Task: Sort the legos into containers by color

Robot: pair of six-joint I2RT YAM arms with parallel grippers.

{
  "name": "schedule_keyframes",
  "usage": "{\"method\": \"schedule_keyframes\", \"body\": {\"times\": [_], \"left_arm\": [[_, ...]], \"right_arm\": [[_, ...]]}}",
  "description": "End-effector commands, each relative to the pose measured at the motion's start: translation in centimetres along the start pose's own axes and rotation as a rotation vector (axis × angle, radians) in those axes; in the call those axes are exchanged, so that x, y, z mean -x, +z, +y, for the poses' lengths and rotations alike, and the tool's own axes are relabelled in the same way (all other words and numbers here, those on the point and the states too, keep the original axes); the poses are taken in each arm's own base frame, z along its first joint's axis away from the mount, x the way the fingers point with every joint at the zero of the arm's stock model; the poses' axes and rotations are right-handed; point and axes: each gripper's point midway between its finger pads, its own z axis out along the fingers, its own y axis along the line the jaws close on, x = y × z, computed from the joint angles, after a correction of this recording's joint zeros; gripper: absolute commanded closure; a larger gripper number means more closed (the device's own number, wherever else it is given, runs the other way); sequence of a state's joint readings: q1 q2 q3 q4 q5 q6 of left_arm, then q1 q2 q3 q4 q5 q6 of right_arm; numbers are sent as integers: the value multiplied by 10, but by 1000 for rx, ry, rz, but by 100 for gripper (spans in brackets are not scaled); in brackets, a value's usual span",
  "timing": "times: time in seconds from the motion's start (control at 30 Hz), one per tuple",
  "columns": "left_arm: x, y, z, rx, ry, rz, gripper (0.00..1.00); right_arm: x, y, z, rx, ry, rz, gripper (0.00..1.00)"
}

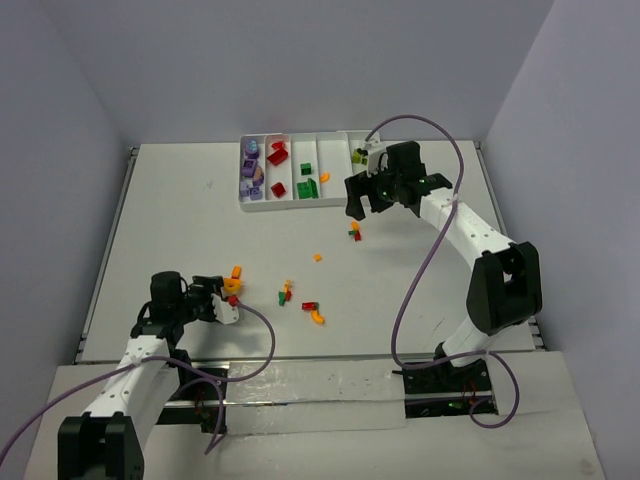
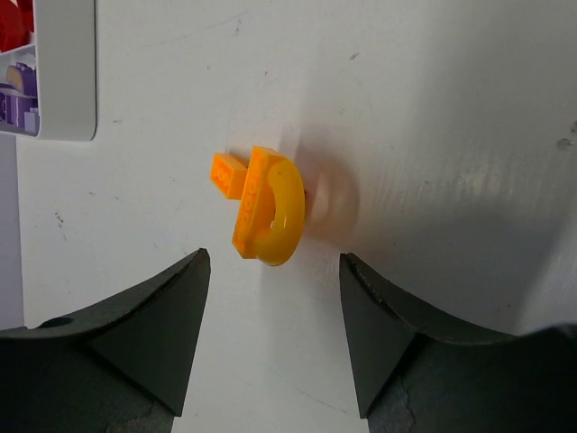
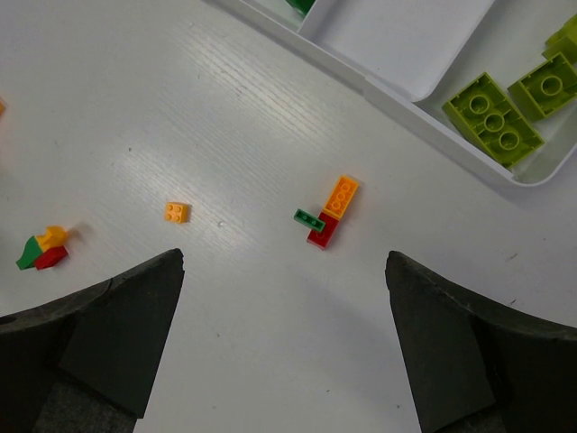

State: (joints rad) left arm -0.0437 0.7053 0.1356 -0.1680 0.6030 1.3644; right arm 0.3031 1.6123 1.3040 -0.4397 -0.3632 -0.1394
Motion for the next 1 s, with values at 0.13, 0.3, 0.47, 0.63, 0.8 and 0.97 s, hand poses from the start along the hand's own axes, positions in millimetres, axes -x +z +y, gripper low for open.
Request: {"method": "schedule_keyframes", "body": {"times": [0.13, 0.3, 0.47, 0.63, 0.8, 0.97], "left_arm": [[14, 8, 20, 53, 116, -69, 35], [12, 13, 27, 75, 122, -63, 40], [11, 18, 28, 67, 124, -65, 44], [12, 21, 24, 58, 136, -75, 52], [14, 24, 18, 51, 182, -88, 57], [16, 27, 16, 35, 203, -95, 66]], "right_arm": [[1, 2, 0, 0, -11, 1, 0], [0, 3, -1, 3, -8, 9, 0], [-2, 3, 0, 2, -11, 16, 1], [-2, 3, -2, -4, -13, 16, 1], [-3, 4, -2, 0, -12, 23, 1], [-2, 4, -2, -3, -15, 21, 1]]}}
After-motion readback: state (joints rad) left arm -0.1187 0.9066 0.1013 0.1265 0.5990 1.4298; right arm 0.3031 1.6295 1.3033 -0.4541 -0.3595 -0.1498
